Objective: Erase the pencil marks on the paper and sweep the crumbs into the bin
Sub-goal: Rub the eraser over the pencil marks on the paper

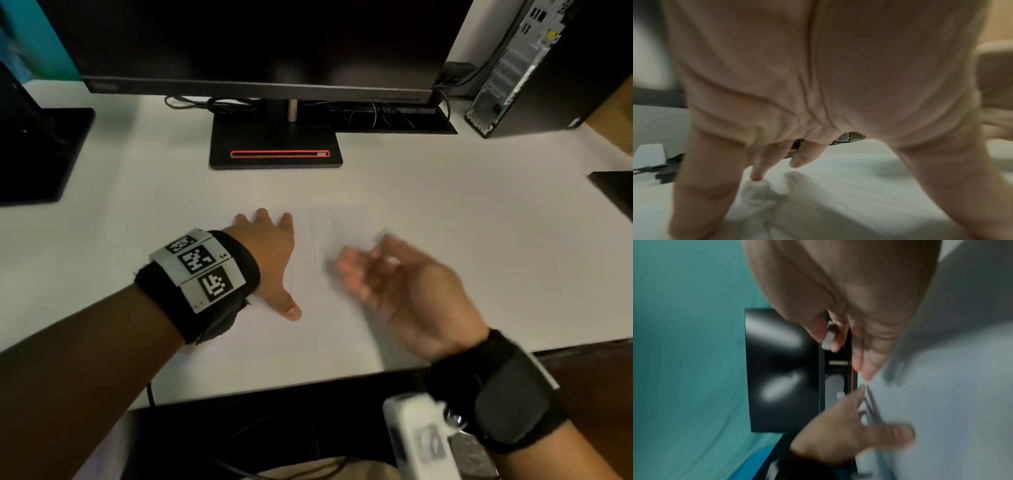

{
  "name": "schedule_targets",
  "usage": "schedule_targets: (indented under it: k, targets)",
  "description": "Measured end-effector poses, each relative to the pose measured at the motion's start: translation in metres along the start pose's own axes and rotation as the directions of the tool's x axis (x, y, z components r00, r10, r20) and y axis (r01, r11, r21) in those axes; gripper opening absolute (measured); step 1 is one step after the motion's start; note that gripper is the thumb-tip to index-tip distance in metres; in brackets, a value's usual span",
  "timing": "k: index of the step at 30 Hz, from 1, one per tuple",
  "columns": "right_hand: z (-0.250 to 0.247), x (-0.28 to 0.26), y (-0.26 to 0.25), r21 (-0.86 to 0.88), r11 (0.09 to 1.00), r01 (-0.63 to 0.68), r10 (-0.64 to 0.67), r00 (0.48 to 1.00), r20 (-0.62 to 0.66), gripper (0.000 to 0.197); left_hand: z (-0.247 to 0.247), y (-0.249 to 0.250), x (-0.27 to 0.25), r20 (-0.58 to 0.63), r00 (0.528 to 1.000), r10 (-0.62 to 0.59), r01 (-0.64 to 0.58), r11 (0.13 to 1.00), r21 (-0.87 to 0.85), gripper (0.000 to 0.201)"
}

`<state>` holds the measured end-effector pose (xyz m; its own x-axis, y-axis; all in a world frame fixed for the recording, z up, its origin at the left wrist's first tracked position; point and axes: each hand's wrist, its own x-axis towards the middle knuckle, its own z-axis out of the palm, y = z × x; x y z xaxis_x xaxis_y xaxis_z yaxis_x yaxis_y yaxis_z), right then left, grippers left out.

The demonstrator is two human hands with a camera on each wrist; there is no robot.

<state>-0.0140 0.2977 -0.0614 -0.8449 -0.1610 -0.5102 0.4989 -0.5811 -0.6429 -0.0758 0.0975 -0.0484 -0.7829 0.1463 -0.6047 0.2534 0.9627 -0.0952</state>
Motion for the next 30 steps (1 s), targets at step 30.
schedule_targets:
  k: [30]
  targets:
    - [0.021,0.056,-0.007,-0.271,0.911,-0.310,0.347,0.933,0.100,0.043,0.012,-0.004,-0.016,0.004,1.000,0.005,-0.005,0.999,-0.038,0.145]
